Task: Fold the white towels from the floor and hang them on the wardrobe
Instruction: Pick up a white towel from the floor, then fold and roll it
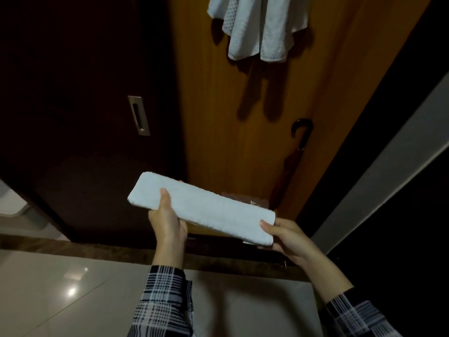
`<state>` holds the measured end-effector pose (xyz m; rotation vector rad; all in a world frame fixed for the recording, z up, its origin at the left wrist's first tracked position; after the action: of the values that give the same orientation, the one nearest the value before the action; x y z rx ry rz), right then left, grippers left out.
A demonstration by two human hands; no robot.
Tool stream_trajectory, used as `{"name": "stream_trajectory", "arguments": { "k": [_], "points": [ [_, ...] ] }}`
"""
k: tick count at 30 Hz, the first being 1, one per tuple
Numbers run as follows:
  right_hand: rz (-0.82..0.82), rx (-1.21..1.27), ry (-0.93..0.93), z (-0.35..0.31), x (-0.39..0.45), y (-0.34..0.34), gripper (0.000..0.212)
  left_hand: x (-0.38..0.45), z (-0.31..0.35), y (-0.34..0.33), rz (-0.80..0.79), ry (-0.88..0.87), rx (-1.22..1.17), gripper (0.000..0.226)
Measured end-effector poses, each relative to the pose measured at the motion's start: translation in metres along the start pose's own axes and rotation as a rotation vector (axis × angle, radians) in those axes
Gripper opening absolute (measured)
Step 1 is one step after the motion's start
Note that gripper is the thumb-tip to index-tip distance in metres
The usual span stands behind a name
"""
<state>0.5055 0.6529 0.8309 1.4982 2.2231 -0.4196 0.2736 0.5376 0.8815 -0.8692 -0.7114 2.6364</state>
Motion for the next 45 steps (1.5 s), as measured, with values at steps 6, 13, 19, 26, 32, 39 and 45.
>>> {"name": "stream_trajectory", "arguments": {
  "k": [6,13,19,26,32,39,45],
  "points": [
    [0.344,-0.189,0.382,-0.11,-0.004,0.038,0.021,0.009,0.009,-0.035,-0.076,0.024,0.25,0.027],
    [0.565,-0.361,0.651,-0.253,-0.016,0.08,0.035,0.002,0.069,-0.14,-0.307,-0.117,0.45,0.014],
    [0.559,-0.122,0.614,-0.351,-0.024,0.113,0.038,-0.022,0.123,-0.247,-0.418,-0.367,0.61,0.032],
    [0.588,-0.031,0.728,-0.455,-0.049,0.139,0.035,-0.071,0.196,-0.35,-0.482,-0.704,0.623,0.046],
    [0.578,-0.036,0.817,-0.532,-0.055,0.14,0.022,-0.084,0.242,-0.416,-0.496,-0.802,0.627,0.039],
    [0.567,-0.025,0.857,-0.618,-0.032,0.125,0.016,-0.061,0.283,-0.493,-0.528,-0.744,0.55,0.028],
    [0.514,0.019,0.932,-0.693,-0.001,0.11,0.025,-0.035,0.315,-0.569,-0.618,-0.71,0.448,0.028]
  ]
}}
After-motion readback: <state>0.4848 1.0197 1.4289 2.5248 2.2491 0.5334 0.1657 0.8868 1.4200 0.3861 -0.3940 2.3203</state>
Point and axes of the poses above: each hand's wrist, its own x-axis towards the middle knuckle, its own y-axis out of the back of the hand, z = x × y, the point moved 9 cm from there along x, towards the middle knuckle, and after that the axes turned 8 degrees about z, right-handed, at the moved point
